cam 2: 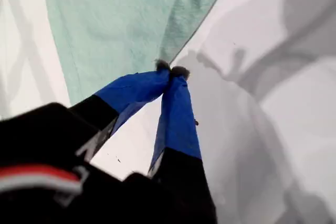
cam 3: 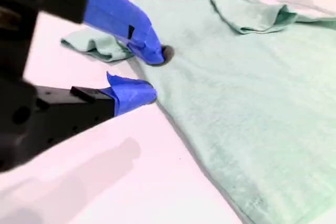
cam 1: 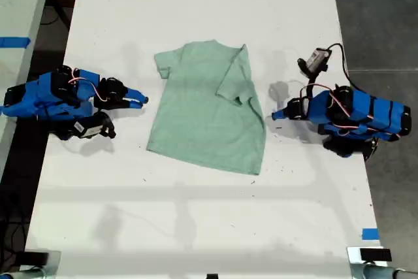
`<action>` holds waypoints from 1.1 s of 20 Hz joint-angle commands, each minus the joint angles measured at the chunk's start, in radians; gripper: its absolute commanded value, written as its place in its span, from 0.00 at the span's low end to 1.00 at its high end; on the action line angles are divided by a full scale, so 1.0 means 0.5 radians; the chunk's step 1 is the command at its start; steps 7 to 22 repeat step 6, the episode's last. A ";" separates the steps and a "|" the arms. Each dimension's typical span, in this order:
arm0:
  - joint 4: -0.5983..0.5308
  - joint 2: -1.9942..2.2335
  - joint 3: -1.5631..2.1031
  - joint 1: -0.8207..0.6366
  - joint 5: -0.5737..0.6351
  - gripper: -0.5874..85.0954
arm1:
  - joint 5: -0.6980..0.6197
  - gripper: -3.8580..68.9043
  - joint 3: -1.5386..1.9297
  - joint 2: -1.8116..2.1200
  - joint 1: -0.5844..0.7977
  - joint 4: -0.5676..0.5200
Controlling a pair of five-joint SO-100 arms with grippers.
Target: Fold t shirt
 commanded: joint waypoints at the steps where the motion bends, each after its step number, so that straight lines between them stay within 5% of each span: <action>1: -0.123 0.012 -0.074 0.224 0.135 0.01 | 0.018 0.06 0.080 0.028 -0.018 0.012; 2: -0.147 0.012 -0.120 0.319 0.420 0.01 | 0.018 0.06 0.080 0.028 -0.018 0.012; 5: -0.344 0.015 -0.138 0.187 0.423 0.01 | 0.018 0.06 0.080 0.028 -0.021 0.012; 22: -0.347 0.015 -0.107 0.126 0.439 0.01 | 0.018 0.06 0.080 0.028 -0.021 0.012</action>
